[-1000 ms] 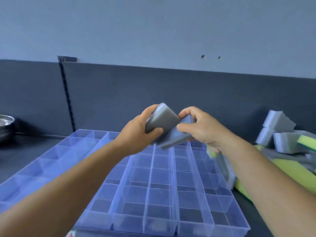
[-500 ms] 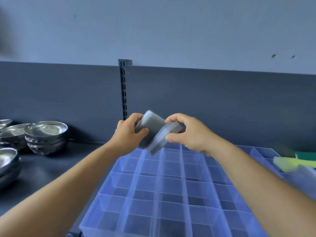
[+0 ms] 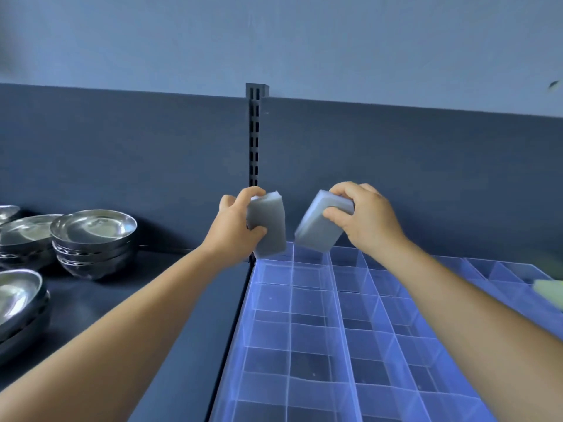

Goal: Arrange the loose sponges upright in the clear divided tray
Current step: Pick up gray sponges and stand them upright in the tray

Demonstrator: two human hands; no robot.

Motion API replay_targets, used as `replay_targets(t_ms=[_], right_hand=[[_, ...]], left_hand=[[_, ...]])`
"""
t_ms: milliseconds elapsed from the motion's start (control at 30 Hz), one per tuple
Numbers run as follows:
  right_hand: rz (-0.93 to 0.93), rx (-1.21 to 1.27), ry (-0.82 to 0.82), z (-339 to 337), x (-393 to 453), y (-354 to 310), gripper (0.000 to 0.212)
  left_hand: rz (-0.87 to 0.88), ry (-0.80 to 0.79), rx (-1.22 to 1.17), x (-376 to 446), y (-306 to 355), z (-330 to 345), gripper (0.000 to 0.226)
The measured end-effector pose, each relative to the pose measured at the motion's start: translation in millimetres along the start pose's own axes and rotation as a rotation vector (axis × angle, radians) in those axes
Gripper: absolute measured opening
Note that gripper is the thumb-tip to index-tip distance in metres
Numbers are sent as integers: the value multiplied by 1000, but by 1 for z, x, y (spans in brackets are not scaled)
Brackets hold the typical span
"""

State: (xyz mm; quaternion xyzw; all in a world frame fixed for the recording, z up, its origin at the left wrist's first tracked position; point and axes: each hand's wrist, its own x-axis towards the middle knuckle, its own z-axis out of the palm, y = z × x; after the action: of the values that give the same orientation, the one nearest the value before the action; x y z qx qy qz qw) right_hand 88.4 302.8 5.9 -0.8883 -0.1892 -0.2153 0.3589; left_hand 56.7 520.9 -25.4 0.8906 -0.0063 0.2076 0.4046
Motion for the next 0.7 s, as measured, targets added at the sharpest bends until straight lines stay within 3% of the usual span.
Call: replay_targets(t_ms=[300,500,700], right_hand=[[19,-105,-106,23,12,16,18],[-2,-88,-101,31,15,15,17],[-68,-256,-139,34,15,15,20]], left_hand=[[68,-115,42,20,-5,17,51],[88,-91,121,25,-17,16,52],[141,-171,263,21,-18,28,52]])
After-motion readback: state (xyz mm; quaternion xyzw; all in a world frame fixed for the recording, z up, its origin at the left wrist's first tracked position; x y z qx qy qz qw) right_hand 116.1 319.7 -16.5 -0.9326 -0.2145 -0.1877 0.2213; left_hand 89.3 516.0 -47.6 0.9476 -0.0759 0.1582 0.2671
